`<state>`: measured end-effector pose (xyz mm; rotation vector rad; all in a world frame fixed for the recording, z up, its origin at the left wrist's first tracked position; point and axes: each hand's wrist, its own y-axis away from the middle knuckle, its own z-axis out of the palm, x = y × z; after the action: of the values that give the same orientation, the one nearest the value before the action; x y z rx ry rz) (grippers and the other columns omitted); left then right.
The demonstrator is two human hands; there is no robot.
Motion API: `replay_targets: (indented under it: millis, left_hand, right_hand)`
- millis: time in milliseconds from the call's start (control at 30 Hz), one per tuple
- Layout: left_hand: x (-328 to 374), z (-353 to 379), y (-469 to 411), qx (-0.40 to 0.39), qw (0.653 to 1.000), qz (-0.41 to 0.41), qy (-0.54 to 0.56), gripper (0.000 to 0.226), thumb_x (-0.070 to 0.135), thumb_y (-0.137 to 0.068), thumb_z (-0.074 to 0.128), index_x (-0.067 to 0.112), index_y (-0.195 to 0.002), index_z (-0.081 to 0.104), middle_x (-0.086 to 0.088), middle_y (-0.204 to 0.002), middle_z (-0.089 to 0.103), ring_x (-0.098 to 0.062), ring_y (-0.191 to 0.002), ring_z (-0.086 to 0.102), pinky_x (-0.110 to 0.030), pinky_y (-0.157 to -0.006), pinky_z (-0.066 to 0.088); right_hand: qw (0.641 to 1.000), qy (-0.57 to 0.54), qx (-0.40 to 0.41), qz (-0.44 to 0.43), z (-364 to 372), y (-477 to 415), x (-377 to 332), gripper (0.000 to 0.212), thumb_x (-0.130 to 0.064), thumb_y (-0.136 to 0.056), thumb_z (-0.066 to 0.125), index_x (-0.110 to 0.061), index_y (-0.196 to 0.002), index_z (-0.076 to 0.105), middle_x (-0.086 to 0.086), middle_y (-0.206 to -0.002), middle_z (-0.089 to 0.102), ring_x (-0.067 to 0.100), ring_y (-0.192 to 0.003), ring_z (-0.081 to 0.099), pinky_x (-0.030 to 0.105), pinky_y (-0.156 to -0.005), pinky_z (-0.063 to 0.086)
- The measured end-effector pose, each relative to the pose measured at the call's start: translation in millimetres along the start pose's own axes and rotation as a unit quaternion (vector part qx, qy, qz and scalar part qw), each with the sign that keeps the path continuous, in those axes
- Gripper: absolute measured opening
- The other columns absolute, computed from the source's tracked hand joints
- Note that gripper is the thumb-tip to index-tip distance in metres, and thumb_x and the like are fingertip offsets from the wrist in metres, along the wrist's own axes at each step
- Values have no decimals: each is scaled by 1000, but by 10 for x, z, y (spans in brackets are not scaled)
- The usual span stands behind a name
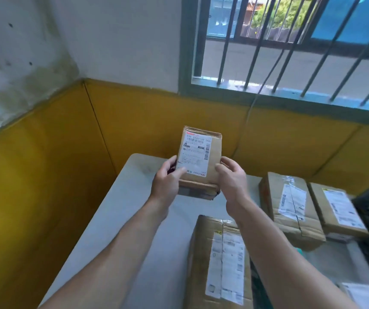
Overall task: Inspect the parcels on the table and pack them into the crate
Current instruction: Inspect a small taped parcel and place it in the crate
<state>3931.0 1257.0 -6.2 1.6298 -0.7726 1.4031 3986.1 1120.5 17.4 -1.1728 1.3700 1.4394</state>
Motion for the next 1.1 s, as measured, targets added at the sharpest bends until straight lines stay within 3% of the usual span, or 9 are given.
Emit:
replay_targets:
  millis: [67,200,333,533,633,700,800,933,1100]
  left_hand:
    - [88,250,95,-15,999,18,22,29,40,-100,60,41,-128,56,21,-114,66,-4,-107,58,-14,-74,43]
    - [231,659,271,-53,996,43,65,29,38,-94,65,38,-122,55,8,-122,68,-16,-117,61,-36,-96,55]
    - [289,929,385,-104,990,16,91,43,38,-88,71,36,-121,44,0,-125,65,-21,-114,65,-42,-95,59]
    - [273,1265,561,-161,980,-8,113,83,45,-82,73,36,-150,27,-3,-142,55,-26,-127,57,-50,-110,48]
    - [271,1333,613,-177,978,1,105,79,43,-90,69,35,-155,24,-3,-147,53,-26,-130,56,-50,-114,43]
    - [272,1362,652,-191,977,13,89,74,43,-93,64,36,-155,25,-1,-146,54,-25,-130,55,-49,-115,42]
    - [306,1364,655,-198,976,18,89,82,51,-82,64,35,-155,29,-1,-142,58,-25,-127,59,-50,-110,48]
    - [378,1355,616,-190,976,-3,103,87,55,-82,70,33,-156,28,-5,-137,61,-27,-122,63,-55,-105,51]
    - [317,1337,574,-158,984,15,84,64,40,-99,59,34,-155,30,-4,-133,63,-25,-118,66,-50,-99,56]
  right_hand:
    - [1000,-14,10,-12,-304,40,-115,25,-17,-98,57,-28,-120,56,-12,-102,66,17,-105,66,45,-89,60]
    - [998,-39,25,-45,-839,152,-231,34,-20,-99,59,-23,-132,55,-6,-110,68,16,-105,67,32,-76,62]
    - [997,-46,33,-60,-1153,240,-223,29,-25,-100,59,-26,-129,57,0,-117,70,22,-110,69,45,-88,62]
    - [993,-36,16,-111,-1530,267,-231,28,-34,-100,60,-33,-128,57,-10,-117,68,11,-103,68,17,-66,58]
    - [995,-16,-36,-96,-1599,286,-195,58,-51,-92,61,-40,-145,40,-20,-125,57,3,-105,61,15,-68,53]
    - [994,-9,-64,-82,-1622,280,-161,78,-57,-85,62,-40,-153,29,-15,-133,54,6,-109,61,17,-74,50]
    - [992,-17,-79,-95,-1661,239,-111,71,-40,-93,65,-39,-154,28,-13,-127,60,-1,-96,71,16,-65,56]
    - [990,-46,-95,-97,-1677,225,-50,69,-22,-96,66,-35,-154,31,-2,-131,64,6,-103,72,19,-72,58]
    - [989,-45,-99,-98,-1600,199,-89,71,-27,-98,63,-31,-158,26,-7,-126,65,1,-98,72,18,-70,58]
